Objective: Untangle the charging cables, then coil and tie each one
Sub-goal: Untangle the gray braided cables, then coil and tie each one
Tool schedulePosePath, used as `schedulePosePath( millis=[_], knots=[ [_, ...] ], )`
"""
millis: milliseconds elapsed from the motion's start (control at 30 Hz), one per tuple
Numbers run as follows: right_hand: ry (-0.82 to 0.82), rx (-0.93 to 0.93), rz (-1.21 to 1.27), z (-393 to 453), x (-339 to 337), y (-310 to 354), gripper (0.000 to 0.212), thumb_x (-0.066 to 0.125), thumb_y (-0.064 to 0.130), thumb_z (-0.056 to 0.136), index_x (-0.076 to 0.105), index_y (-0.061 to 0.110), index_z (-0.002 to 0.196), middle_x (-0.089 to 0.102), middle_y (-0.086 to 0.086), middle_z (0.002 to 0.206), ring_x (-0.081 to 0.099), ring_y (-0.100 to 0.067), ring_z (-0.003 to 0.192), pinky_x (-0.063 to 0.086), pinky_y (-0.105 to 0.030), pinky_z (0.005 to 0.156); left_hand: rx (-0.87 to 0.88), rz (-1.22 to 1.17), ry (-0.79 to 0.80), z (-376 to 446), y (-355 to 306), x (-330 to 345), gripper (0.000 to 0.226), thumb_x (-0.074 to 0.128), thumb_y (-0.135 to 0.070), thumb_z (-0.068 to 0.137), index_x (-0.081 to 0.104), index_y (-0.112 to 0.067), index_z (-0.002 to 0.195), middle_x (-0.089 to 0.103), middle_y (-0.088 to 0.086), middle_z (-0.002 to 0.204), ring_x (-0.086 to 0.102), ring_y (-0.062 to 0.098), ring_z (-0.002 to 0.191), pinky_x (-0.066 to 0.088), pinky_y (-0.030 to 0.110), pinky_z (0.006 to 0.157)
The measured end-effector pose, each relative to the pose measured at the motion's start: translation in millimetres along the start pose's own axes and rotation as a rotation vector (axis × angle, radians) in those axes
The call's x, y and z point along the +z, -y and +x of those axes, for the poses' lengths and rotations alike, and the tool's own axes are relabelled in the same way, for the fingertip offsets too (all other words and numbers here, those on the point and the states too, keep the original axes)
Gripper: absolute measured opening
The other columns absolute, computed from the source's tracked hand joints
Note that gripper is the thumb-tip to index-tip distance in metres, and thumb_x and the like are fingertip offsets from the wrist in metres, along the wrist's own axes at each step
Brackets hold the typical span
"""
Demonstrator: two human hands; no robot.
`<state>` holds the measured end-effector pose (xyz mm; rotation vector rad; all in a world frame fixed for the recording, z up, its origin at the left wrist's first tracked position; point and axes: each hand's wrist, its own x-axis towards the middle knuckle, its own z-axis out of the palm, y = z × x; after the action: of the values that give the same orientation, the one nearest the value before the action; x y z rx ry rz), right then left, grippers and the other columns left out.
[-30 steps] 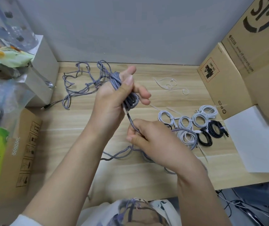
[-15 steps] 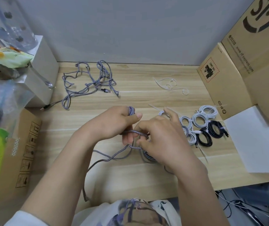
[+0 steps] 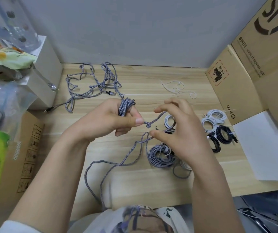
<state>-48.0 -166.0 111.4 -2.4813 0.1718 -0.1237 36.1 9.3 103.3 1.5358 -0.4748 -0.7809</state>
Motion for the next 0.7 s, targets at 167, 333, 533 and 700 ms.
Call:
schedulePosePath(
  millis=[167, 333, 533, 700],
  knots=[
    [-0.011, 0.095, 0.428, 3.6, 11.2, 7.5, 0.066, 0.046, -0.018, 0.077, 0.049, 0.036, 0.116, 0.047, 0.005, 0.128, 0.054, 0.007, 0.105, 0.042, -0.011, 0.091, 0.090, -0.080, -0.008, -0.2, -2.2, 6.8, 0.006, 0.064, -0.009, 0.072, 0.061, -0.006, 0.069, 0.042, -0.004, 0.045, 0.038, 0.012, 0.041, 0.036, 0.020, 0.043],
    [0.304, 0.059, 0.627, 3.4, 32.5, 11.1, 0.063, 0.038, -0.023, 0.079, 0.051, 0.021, 0.123, 0.063, 0.006, 0.105, 0.066, 0.002, 0.081, 0.040, -0.008, 0.065, 0.214, -0.160, -0.019, 3.6, -7.4, 13.3, 0.012, 0.063, -0.010, 0.080, 0.057, -0.007, 0.070, 0.045, -0.010, 0.046, 0.035, 0.008, 0.040, 0.037, 0.017, 0.045],
    [0.412, 0.101, 0.616, 4.2, 31.4, 11.0, 0.055, 0.051, -0.013, 0.069, 0.059, 0.028, 0.104, 0.056, 0.005, 0.079, 0.069, -0.014, 0.078, 0.049, -0.028, 0.071, 0.239, 0.002, -0.325, 8.4, -4.7, 16.7, 0.015, 0.060, -0.021, 0.081, 0.057, -0.016, 0.067, 0.044, -0.011, 0.046, 0.039, 0.009, 0.044, 0.040, 0.024, 0.048],
    [0.702, 0.000, 0.985, -8.0, 22.4, 17.8, 0.060, 0.035, -0.016, 0.062, 0.062, 0.022, 0.100, 0.054, 0.001, 0.071, 0.068, -0.017, 0.075, 0.054, -0.029, 0.078, 0.219, 0.374, -0.592, 18.2, 11.7, 5.4, 0.018, 0.064, -0.026, 0.089, 0.058, -0.022, 0.073, 0.051, -0.013, 0.047, 0.047, -0.002, 0.048, 0.036, 0.013, 0.053]
  ],
)
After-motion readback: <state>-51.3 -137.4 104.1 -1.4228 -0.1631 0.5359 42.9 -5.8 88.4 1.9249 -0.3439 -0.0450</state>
